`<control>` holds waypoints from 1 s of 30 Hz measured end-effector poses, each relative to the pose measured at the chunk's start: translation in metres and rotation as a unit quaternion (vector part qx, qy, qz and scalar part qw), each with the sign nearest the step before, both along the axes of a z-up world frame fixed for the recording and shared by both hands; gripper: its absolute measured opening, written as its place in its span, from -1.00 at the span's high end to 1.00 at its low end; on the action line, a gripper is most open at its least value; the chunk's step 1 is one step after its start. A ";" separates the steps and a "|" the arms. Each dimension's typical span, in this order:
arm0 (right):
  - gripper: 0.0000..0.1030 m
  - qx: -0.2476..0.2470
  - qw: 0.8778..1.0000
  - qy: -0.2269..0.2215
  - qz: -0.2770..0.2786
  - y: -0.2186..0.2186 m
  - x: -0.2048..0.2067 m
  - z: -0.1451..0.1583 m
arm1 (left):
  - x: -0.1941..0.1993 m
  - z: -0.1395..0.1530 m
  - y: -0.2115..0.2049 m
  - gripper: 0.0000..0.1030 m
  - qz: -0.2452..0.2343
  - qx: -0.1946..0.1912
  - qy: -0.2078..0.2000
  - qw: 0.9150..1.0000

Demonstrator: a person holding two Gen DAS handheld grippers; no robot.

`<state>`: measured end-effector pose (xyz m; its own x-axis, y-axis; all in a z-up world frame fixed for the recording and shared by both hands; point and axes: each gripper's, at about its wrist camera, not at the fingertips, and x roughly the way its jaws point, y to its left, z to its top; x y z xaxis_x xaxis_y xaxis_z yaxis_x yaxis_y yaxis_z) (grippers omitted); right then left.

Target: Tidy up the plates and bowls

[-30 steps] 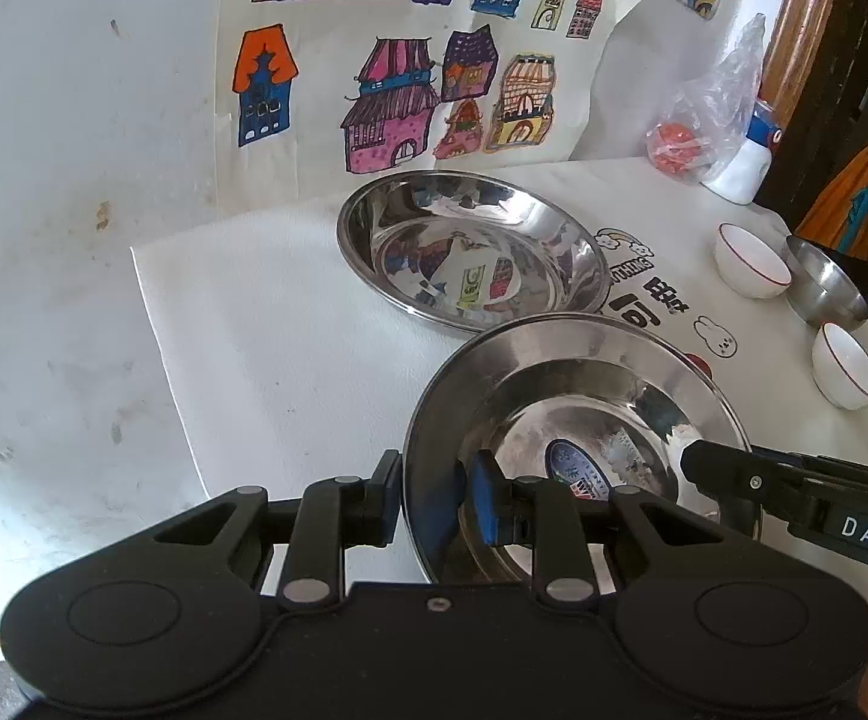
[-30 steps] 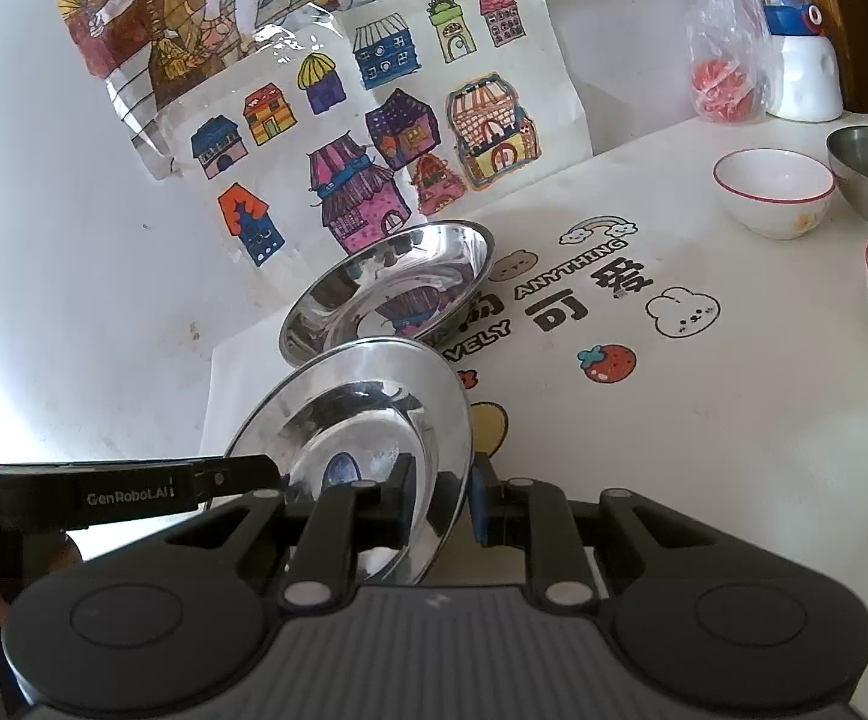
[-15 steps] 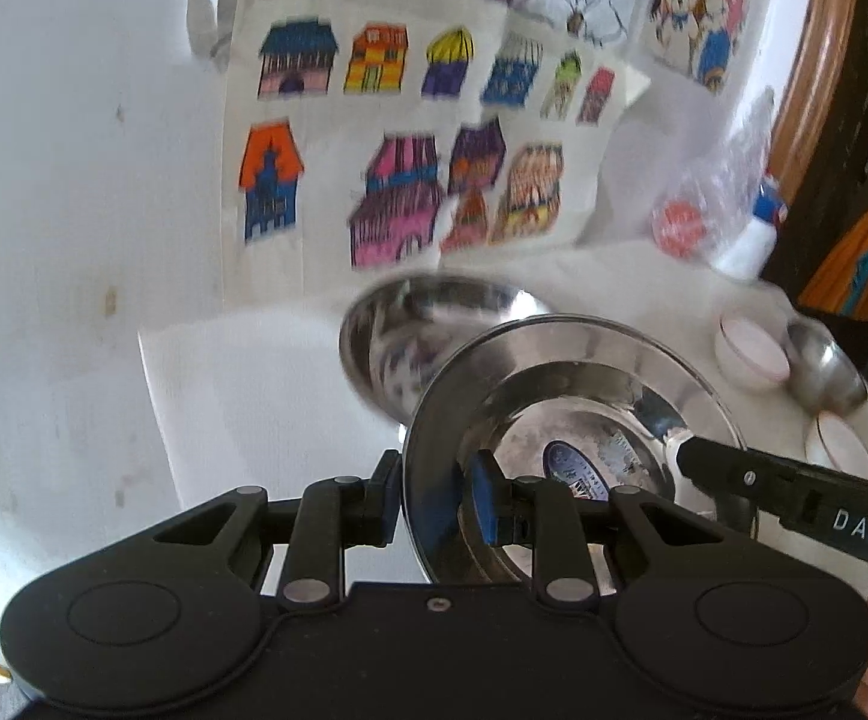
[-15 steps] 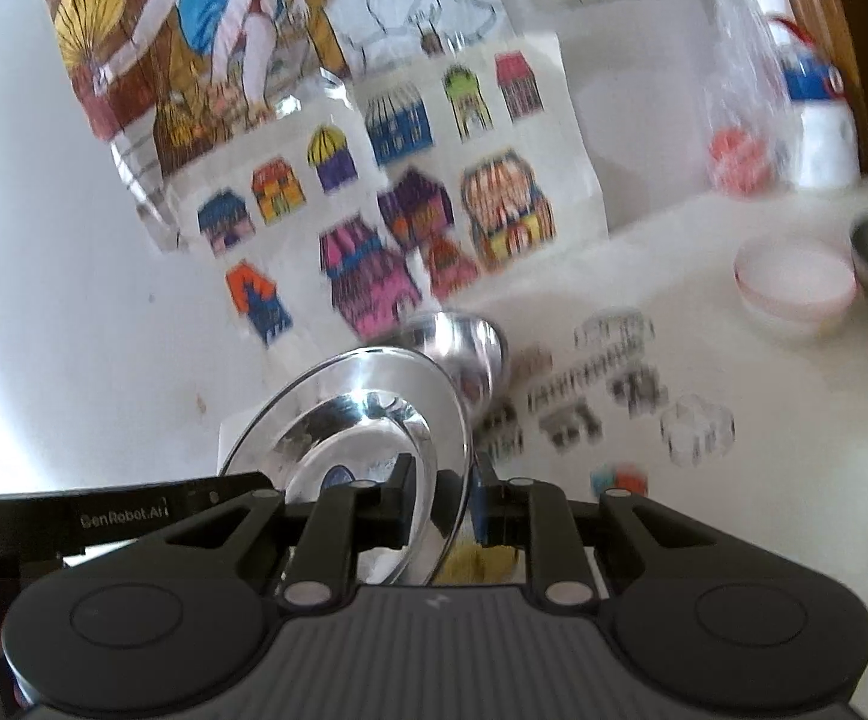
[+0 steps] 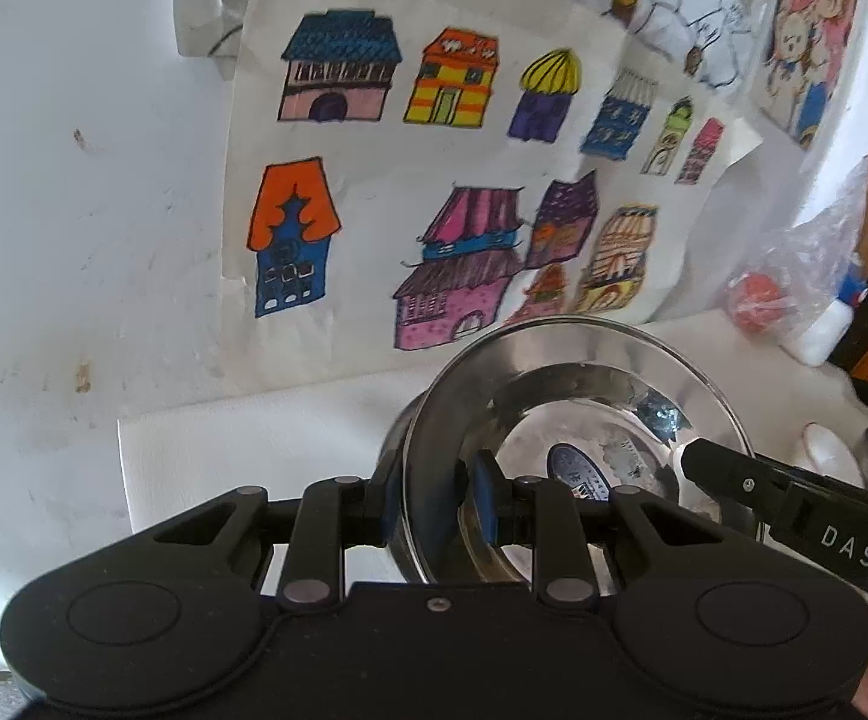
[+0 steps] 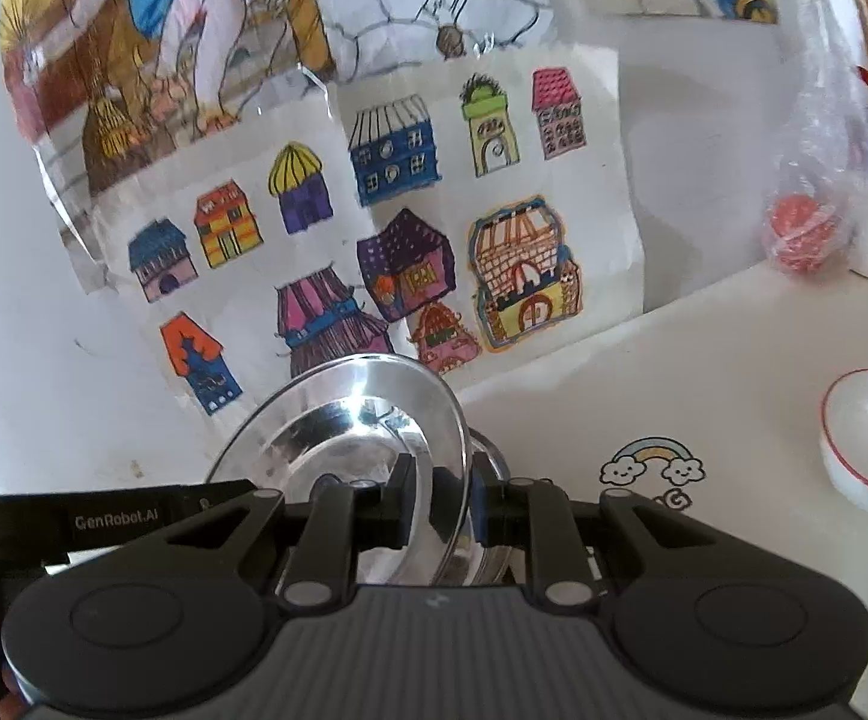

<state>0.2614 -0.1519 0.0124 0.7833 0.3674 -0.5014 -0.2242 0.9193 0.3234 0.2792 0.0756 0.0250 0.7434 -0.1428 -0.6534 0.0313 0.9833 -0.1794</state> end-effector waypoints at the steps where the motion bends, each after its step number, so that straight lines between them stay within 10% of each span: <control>1: 0.60 -0.002 1.000 0.001 0.002 0.001 0.002 -0.002 | 0.002 -0.002 0.001 0.48 0.000 0.002 0.002 1.000; 30: 0.51 -0.033 0.999 0.019 0.002 0.010 0.010 -0.016 | 0.010 -0.015 -0.013 0.37 -0.017 0.076 -0.011 0.997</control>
